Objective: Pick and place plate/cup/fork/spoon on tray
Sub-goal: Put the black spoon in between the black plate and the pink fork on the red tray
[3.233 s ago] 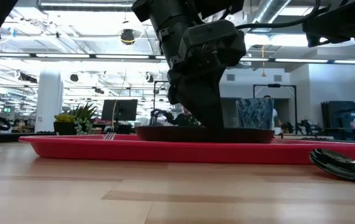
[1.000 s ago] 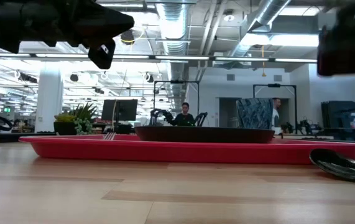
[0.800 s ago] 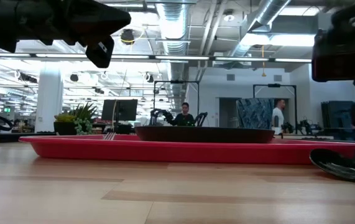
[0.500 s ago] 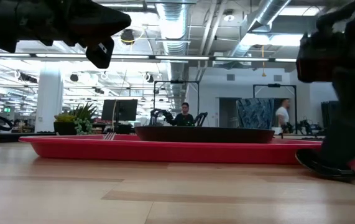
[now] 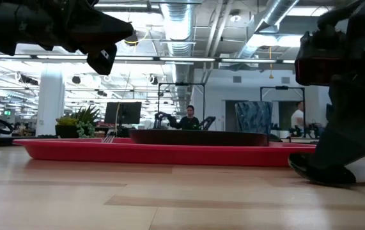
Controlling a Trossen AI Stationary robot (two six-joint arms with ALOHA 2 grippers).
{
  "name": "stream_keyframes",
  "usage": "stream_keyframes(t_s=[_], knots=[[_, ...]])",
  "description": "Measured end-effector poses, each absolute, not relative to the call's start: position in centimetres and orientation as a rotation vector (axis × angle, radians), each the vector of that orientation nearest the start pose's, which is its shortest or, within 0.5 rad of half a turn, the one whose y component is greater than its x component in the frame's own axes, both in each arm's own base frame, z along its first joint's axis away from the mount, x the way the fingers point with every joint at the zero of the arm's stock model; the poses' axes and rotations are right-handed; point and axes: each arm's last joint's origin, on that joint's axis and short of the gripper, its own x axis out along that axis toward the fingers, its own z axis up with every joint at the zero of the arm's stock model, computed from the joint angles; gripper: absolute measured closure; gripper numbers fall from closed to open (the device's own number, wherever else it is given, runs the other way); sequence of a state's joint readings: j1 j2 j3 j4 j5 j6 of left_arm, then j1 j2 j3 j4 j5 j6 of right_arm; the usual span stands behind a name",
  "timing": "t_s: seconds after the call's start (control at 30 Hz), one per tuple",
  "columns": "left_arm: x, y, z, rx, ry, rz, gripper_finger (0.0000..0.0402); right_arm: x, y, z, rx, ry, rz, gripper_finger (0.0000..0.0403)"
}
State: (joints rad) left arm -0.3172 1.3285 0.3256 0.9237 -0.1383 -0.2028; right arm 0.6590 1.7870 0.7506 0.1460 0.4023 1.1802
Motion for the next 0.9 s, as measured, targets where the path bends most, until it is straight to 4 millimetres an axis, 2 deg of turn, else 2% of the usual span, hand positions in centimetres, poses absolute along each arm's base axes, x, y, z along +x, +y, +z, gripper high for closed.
stream_keyframes(t_s=[0.17,0.4,0.53,0.7,0.9], knots=[[22.5,-7.0,17.7,-0.183,0.104,-0.17,0.0401,25.4,18.7,11.0,0.685,0.764,-0.2,0.0394],[22.3,-7.2,16.9,-0.186,0.195,-0.236,0.0402,25.3,19.5,11.7,0.689,0.703,-0.151,0.0392],[22.3,-7.5,17.1,-0.167,0.183,-0.226,0.0396,25.3,19.4,13.2,0.646,0.617,-0.143,0.0398],[22.7,-8.6,17.9,-0.119,0.18,-0.226,0.0369,25.8,17.8,16.0,0.538,0.419,-0.254,0.0398],[23.7,-9.6,19.3,-0.058,0.229,-0.003,0.031,27.5,14.6,18.4,0.404,0.164,-0.502,0.04]])
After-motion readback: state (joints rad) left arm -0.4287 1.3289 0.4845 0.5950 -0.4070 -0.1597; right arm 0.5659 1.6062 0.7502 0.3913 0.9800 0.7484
